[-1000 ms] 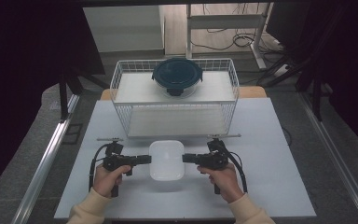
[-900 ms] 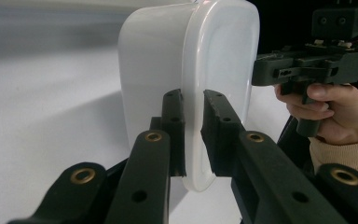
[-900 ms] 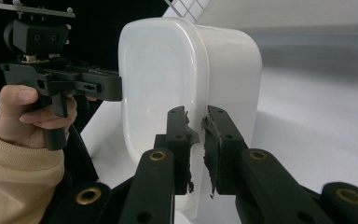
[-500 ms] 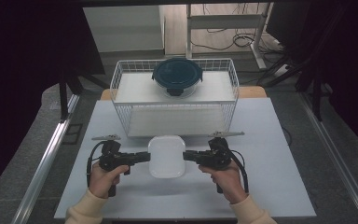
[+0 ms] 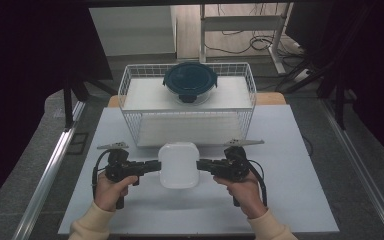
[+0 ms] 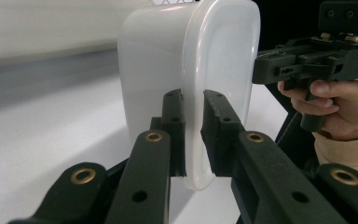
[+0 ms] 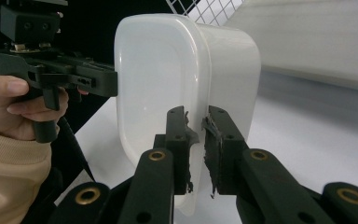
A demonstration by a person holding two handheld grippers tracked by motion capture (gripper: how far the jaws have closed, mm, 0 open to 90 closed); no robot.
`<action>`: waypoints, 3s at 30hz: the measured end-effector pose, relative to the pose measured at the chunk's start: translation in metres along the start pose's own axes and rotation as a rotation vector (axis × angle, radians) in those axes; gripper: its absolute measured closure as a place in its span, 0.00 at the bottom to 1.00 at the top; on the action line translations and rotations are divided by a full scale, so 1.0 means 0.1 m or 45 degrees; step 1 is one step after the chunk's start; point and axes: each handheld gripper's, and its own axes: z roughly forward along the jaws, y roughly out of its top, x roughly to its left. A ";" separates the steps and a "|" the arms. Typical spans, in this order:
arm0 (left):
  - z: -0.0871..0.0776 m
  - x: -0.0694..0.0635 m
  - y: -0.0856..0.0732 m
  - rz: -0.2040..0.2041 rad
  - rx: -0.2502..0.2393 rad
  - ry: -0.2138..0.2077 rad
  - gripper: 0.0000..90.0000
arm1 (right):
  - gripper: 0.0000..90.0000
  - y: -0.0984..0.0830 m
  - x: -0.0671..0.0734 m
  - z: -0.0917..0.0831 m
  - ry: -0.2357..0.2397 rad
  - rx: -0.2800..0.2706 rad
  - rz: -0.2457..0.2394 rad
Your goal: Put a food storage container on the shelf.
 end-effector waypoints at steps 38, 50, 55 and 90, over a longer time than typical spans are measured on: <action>-0.26 -0.39 0.82 0.177 -0.077 0.010 0.88 | 0.88 0.79 0.31 -0.39 -0.053 -0.083 -0.196; -0.34 -0.49 0.96 0.199 -0.095 0.009 0.88 | 0.88 0.94 0.40 -0.48 -0.057 -0.083 -0.216; -0.38 -0.54 1.07 0.211 -0.106 0.006 0.88 | 0.88 1.04 0.45 -0.54 -0.060 -0.093 -0.231; -0.55 -0.63 2.10 0.239 -0.136 0.022 0.88 | 0.88 2.07 0.52 -0.70 -0.080 -0.120 -0.260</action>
